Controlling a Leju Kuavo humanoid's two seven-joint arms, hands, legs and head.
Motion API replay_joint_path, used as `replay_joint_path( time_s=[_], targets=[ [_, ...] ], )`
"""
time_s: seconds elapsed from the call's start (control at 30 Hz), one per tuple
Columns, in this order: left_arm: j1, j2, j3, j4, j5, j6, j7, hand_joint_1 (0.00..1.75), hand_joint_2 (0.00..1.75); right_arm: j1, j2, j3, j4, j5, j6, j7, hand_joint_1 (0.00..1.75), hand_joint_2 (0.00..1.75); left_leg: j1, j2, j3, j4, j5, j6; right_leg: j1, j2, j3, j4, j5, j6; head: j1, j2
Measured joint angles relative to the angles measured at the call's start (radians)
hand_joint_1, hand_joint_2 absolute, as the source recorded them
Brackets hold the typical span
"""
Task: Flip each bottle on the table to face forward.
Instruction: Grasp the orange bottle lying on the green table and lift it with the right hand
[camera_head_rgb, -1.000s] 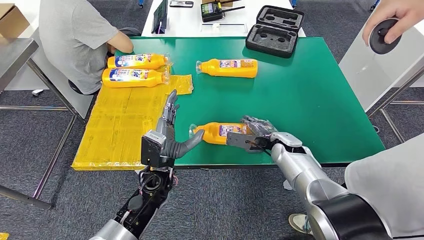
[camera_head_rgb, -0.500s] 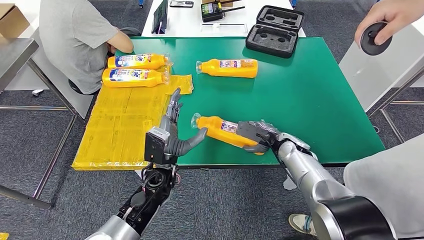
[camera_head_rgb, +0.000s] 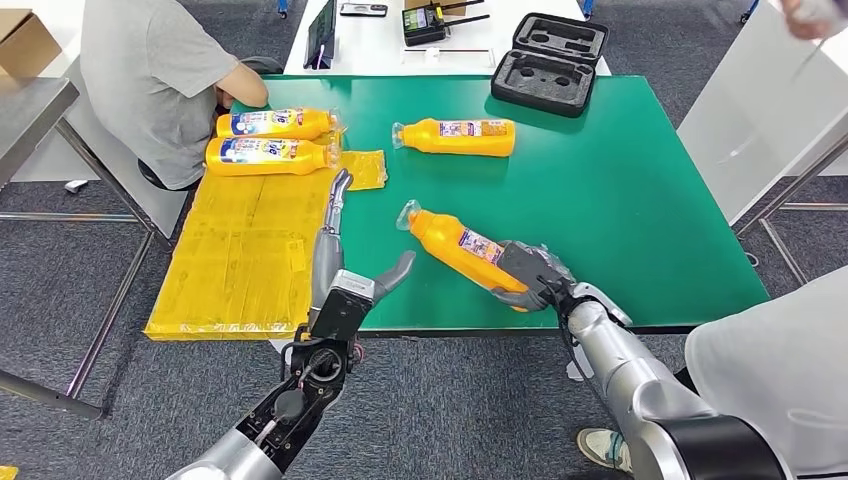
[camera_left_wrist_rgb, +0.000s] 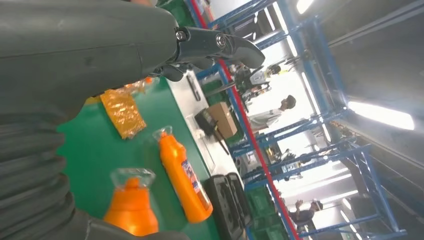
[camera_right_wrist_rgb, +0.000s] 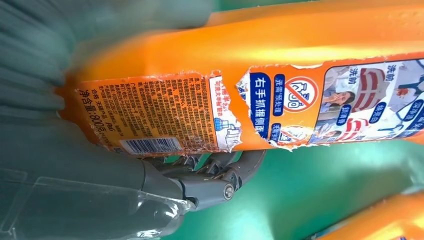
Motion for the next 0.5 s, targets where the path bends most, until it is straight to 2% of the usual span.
replay_joint_path(
  time_s=[0.13,0.27,0.33,0.43,0.5],
  targets=[
    [-0.004,0.007,-0.019,0.009,-0.001,0.016,0.0,0.0,1.75,0.012,0.003,-0.025,-0.008,-0.036,0.002,-0.039,1.75,1.75,0.0,0.0,0.0,0.0,0.0,0.0,0.0,0.0,0.0,0.0,0.0,0.0,0.0,0.0],
    [-0.009,0.018,-0.029,0.019,-0.03,0.07,0.0,0.0,1.75,0.044,0.008,-0.07,-0.031,-0.155,0.06,-0.162,1.75,1.75,0.0,0.0,-0.002,0.0,0.0,0.0,0.0,0.0,-0.001,0.001,0.0,0.0,0.0,0.0],
    [-0.009,0.026,-0.02,0.024,-0.111,0.087,0.0,0.0,1.75,0.061,0.013,-0.096,-0.057,-0.226,0.091,-0.209,1.75,1.75,0.0,0.0,-0.003,0.0,0.0,0.0,0.0,0.0,-0.002,0.001,0.0,0.0,0.0,0.0],
    [-0.007,0.031,0.021,0.026,-0.233,0.089,0.0,0.0,1.75,0.084,0.017,-0.12,-0.122,-0.335,0.131,-0.227,1.75,1.75,0.0,-0.001,-0.003,0.0,0.0,0.0,0.0,-0.001,-0.002,0.001,0.0,0.0,0.0,0.0],
    [-0.004,0.033,0.04,0.027,-0.202,0.075,0.001,0.0,1.75,0.104,0.019,-0.126,-0.172,-0.406,0.156,-0.229,1.75,1.75,0.0,-0.002,-0.003,0.0,0.0,0.0,0.0,-0.001,-0.002,0.001,0.0,0.0,0.0,0.0]
  ],
)
